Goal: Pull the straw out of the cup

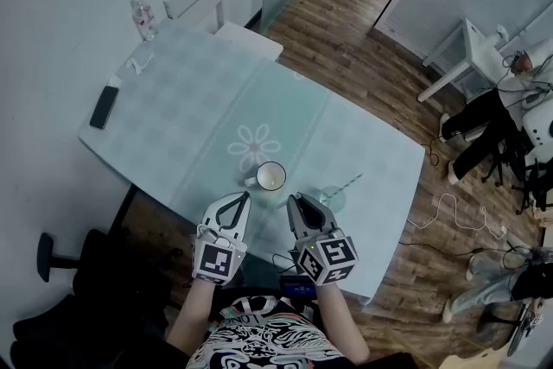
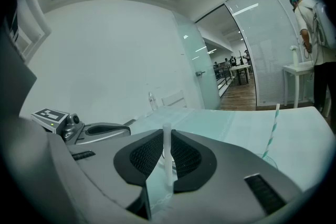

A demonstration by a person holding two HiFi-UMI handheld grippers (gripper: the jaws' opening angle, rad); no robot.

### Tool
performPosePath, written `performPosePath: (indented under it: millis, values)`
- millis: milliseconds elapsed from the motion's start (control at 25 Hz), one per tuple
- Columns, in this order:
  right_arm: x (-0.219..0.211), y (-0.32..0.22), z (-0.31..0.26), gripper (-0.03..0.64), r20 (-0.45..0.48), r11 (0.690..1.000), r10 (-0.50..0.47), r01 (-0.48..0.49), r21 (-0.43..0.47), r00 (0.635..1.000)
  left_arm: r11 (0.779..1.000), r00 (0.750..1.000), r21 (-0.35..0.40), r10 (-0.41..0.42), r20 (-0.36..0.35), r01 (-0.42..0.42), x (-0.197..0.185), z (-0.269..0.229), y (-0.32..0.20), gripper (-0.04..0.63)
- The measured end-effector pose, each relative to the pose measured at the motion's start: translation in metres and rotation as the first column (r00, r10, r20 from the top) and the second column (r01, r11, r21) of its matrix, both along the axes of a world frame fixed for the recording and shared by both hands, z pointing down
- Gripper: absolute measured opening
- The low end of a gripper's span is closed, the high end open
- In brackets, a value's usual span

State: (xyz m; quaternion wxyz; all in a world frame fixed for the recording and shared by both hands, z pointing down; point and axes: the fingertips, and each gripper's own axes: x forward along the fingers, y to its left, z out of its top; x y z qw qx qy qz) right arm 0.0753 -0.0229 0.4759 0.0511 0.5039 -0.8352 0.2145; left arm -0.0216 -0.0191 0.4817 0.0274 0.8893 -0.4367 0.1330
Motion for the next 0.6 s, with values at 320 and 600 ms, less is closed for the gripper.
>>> performPosePath:
  millis: [320,600]
  values:
    - [-0.003,0.006,0.022,0.060,-0.001,0.998,-0.015,0.015,-0.058,1.000,0.999,1.000,-0.040,-0.001,0.006,0.001,-0.002,0.016,0.007,-0.002]
    - [-0.005,0.009,0.043,0.060,-0.006,0.993,-0.042,0.041,-0.109,0.999,0.997,1.000,-0.083,0.003,-0.005,-0.004,0.001,0.025,0.009,-0.002]
